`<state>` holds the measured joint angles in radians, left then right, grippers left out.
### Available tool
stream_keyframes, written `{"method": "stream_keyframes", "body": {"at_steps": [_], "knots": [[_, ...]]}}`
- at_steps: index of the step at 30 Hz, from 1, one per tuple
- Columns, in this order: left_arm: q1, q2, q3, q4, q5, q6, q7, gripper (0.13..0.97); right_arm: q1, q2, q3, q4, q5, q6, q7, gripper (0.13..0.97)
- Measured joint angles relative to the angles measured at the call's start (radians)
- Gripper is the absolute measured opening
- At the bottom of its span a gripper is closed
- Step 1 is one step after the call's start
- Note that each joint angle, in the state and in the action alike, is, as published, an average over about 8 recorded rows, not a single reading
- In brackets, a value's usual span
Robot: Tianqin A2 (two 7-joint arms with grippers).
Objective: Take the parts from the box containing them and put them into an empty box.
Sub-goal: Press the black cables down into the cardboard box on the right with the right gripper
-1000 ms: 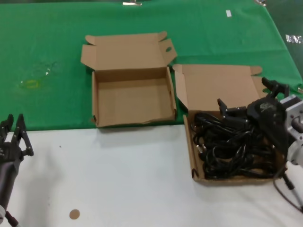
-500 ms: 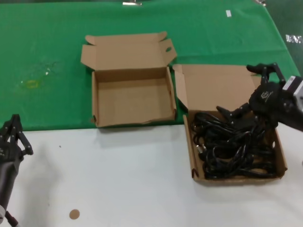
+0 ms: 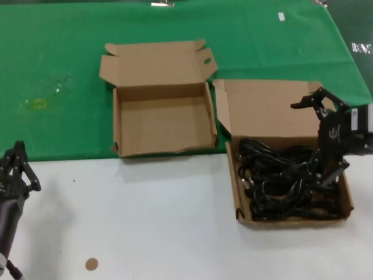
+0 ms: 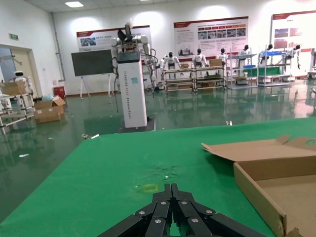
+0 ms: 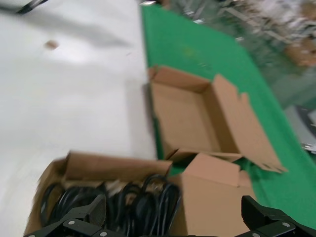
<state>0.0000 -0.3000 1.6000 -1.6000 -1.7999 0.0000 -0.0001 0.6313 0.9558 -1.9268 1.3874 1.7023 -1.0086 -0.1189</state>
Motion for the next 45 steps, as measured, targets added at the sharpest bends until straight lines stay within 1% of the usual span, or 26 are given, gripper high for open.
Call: {"method": "stream_keyframes", "body": {"at_steps": [7, 13, 19, 26, 35, 43, 44, 45], "knots": [[0.0, 0.0, 0.0, 0.0, 0.0, 0.0, 0.0, 0.152, 0.134, -0.008, -0.073, -0.068, -0.1, -0.165, -0.091, 0.966], [0.0, 0.0, 0.0, 0.0, 0.0, 0.0, 0.0, 0.152, 0.206, -0.024, -0.128, -0.117, -0.182, -0.263, -0.154, 0.966], [0.0, 0.0, 0.0, 0.0, 0.0, 0.0, 0.0, 0.152, 0.243, -0.058, -0.16, -0.163, -0.243, -0.293, -0.185, 0.961], [0.0, 0.0, 0.0, 0.0, 0.0, 0.0, 0.0, 0.152, 0.259, -0.094, -0.176, -0.216, -0.28, -0.298, -0.199, 0.958], [0.0, 0.0, 0.0, 0.0, 0.0, 0.0, 0.0, 0.152, 0.264, -0.13, -0.188, -0.277, -0.311, -0.29, -0.222, 0.888], [0.0, 0.0, 0.0, 0.0, 0.0, 0.0, -0.001, 0.152, 0.287, -0.172, -0.195, -0.351, -0.335, -0.264, -0.25, 0.746], [0.0, 0.0, 0.0, 0.0, 0.0, 0.0, -0.001, 0.152, 0.291, -0.177, -0.196, -0.36, -0.338, -0.261, -0.253, 0.746], [0.0, 0.0, 0.0, 0.0, 0.0, 0.0, -0.001, 0.152, 0.295, -0.182, -0.197, -0.369, -0.341, -0.258, -0.256, 0.72]]}}
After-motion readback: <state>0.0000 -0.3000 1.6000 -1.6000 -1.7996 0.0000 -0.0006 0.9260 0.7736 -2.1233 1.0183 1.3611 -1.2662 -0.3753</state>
